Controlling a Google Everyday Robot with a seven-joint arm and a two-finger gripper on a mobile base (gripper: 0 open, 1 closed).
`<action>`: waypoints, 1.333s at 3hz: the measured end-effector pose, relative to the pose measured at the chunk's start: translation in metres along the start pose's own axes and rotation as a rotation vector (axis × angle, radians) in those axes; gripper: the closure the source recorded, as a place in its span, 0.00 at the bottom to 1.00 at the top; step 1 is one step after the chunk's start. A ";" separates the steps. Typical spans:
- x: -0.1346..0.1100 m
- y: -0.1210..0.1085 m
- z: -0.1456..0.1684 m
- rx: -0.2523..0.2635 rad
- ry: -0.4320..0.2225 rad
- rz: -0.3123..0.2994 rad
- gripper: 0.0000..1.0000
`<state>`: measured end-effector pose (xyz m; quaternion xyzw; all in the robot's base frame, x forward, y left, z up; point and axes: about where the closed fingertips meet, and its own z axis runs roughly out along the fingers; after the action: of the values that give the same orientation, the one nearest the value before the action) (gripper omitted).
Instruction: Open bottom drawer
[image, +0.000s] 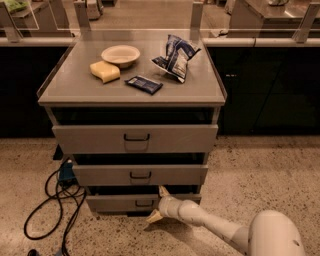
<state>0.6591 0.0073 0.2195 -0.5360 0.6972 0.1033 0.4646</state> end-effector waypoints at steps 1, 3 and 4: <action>0.022 -0.013 0.027 -0.016 0.073 0.035 0.00; 0.055 -0.022 0.026 0.013 0.093 0.089 0.00; 0.061 -0.027 0.037 0.009 0.136 0.089 0.00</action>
Offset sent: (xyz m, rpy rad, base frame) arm 0.0183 -0.0007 -0.0191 -0.0271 0.0478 -0.0262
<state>0.7023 -0.0196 0.1630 -0.5082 0.7507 0.0842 0.4136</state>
